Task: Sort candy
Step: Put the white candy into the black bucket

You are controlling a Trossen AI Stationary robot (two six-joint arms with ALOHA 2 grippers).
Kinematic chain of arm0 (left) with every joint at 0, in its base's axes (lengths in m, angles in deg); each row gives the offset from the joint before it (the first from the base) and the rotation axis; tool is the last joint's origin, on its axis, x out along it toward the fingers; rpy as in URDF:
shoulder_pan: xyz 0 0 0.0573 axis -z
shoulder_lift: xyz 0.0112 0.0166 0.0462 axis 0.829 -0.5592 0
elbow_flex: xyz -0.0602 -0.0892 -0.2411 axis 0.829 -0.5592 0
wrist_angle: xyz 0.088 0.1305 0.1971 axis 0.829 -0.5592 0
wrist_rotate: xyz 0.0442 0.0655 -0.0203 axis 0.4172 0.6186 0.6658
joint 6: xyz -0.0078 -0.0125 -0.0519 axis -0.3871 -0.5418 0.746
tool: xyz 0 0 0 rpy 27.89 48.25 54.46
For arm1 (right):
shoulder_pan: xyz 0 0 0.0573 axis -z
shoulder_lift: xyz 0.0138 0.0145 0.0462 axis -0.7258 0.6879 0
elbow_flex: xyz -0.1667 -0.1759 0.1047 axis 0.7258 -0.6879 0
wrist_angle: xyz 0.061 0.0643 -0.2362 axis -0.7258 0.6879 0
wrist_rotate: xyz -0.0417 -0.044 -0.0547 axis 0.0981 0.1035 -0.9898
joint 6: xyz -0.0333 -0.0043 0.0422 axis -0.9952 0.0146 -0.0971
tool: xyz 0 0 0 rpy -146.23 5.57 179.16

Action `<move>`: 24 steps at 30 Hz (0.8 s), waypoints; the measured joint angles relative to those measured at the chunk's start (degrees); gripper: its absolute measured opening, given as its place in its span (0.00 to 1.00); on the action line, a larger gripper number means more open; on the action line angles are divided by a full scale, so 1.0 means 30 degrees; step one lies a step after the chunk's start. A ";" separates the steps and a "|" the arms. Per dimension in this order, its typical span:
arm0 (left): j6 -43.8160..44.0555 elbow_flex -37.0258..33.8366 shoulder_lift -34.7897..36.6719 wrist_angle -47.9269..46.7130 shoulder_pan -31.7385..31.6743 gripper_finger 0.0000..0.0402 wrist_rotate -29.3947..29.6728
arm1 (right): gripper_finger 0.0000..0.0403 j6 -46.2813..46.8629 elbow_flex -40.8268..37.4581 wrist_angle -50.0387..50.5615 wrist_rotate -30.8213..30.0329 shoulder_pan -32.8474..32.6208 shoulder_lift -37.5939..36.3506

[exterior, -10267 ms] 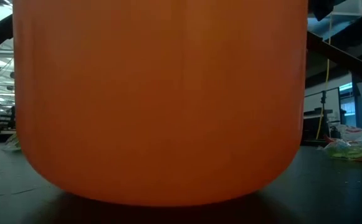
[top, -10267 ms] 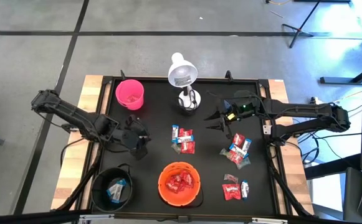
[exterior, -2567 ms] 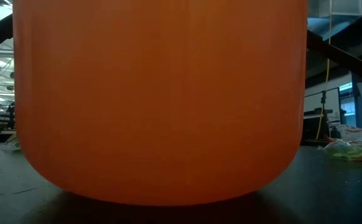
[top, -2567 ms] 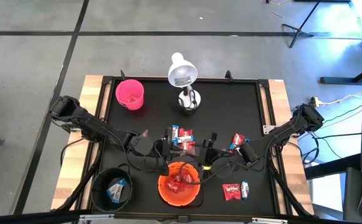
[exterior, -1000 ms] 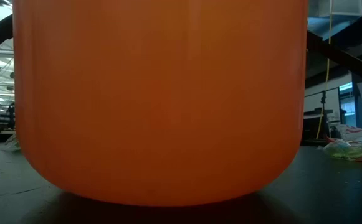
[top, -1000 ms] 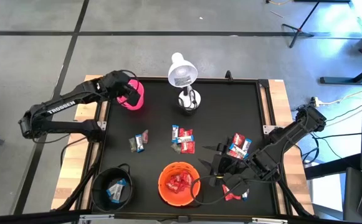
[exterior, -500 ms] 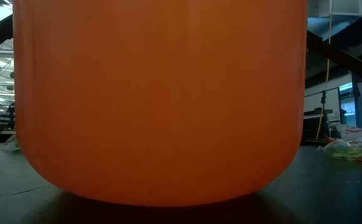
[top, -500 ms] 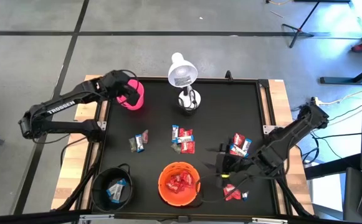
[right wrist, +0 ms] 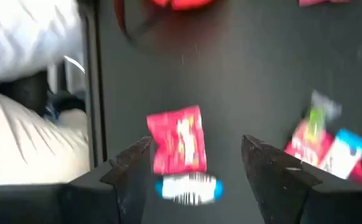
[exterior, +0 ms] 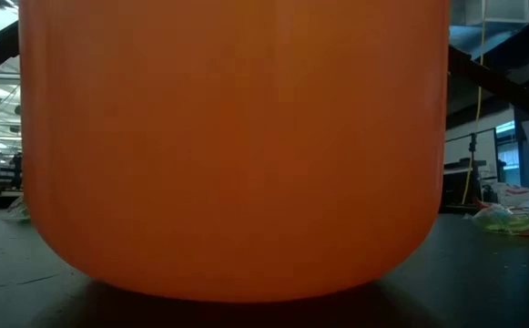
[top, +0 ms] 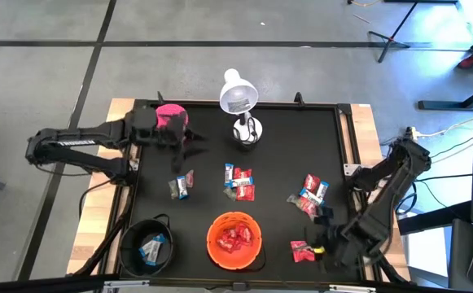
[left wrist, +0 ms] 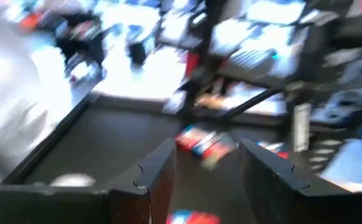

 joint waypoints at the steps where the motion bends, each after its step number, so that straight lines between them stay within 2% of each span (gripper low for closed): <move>1: -0.0230 0.0000 -0.0067 0.0823 0.0731 0.40 0.0142 | 0.59 0.0695 0.0000 0.0394 0.0035 -0.0405 0.0199; 5: -0.1097 0.0000 -0.0467 0.2964 0.3410 0.40 0.1588 | 0.59 0.3544 -0.0327 0.0790 0.1067 -0.1589 0.0901; 11: -0.2479 0.0000 -0.1521 0.4421 0.5776 0.40 0.3857 | 0.59 0.7145 -0.3070 -0.1276 0.3083 -0.2388 0.1030; 19: -0.2687 0.0000 -0.2624 0.4440 0.6200 0.40 0.4931 | 0.59 0.8328 -0.7259 -0.7675 0.3719 -0.2379 0.1044; 24: -0.2687 0.0000 -0.3070 0.4491 0.6200 0.40 0.5058 | 0.59 1.0093 -0.9181 -0.8630 0.3966 -0.2384 0.1044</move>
